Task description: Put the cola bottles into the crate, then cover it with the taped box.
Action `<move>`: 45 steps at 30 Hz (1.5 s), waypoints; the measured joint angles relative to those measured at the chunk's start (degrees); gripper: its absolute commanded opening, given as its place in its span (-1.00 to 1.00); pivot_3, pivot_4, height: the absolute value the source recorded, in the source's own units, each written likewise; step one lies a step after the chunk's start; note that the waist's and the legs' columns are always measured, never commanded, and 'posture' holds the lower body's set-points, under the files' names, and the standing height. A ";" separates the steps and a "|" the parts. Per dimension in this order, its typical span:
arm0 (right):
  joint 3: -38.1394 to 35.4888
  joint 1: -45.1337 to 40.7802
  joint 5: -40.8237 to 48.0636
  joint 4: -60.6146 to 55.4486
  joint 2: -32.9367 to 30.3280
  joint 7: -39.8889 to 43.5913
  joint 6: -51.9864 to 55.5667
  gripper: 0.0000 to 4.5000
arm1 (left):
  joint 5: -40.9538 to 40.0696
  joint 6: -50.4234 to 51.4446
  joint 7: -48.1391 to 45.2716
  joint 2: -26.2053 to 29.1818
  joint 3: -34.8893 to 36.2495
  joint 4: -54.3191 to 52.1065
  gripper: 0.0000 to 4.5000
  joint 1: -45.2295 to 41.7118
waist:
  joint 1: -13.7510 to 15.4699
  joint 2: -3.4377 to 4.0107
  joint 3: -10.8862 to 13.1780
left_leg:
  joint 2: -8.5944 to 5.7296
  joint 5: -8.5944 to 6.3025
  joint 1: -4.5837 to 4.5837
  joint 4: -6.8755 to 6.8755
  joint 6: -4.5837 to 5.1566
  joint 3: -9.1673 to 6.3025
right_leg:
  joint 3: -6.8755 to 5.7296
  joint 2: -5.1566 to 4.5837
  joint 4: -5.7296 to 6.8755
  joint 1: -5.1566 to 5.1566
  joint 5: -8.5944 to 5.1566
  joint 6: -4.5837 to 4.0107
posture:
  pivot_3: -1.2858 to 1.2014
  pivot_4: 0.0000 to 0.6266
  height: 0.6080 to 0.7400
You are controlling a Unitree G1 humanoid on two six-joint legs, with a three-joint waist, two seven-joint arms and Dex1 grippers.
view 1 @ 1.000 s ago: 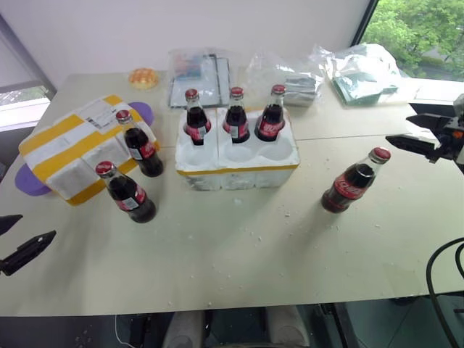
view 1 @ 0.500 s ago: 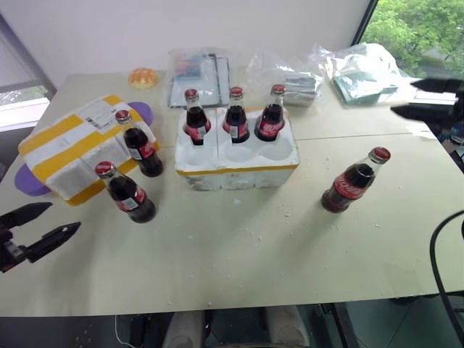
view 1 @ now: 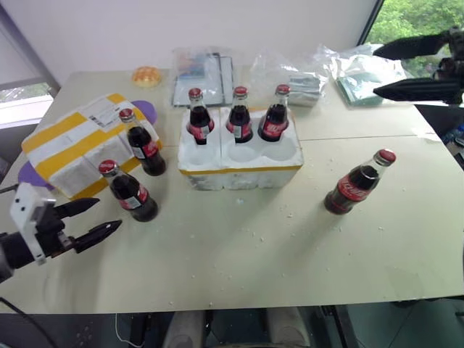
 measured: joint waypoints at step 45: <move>-10.54 10.85 7.98 -21.83 5.09 0.06 10.62 1.00 | -0.14 4.82 -0.17 3.78 -13.70 3.64 0.26 -16.16 | 0.88 -0.12 0.03 | 0.01 0.01 -0.12 0.05 0.01 -0.02 | -0.03 0.01 0.01 -0.11 0.09 0.13 | 0.03 -0.52 0.96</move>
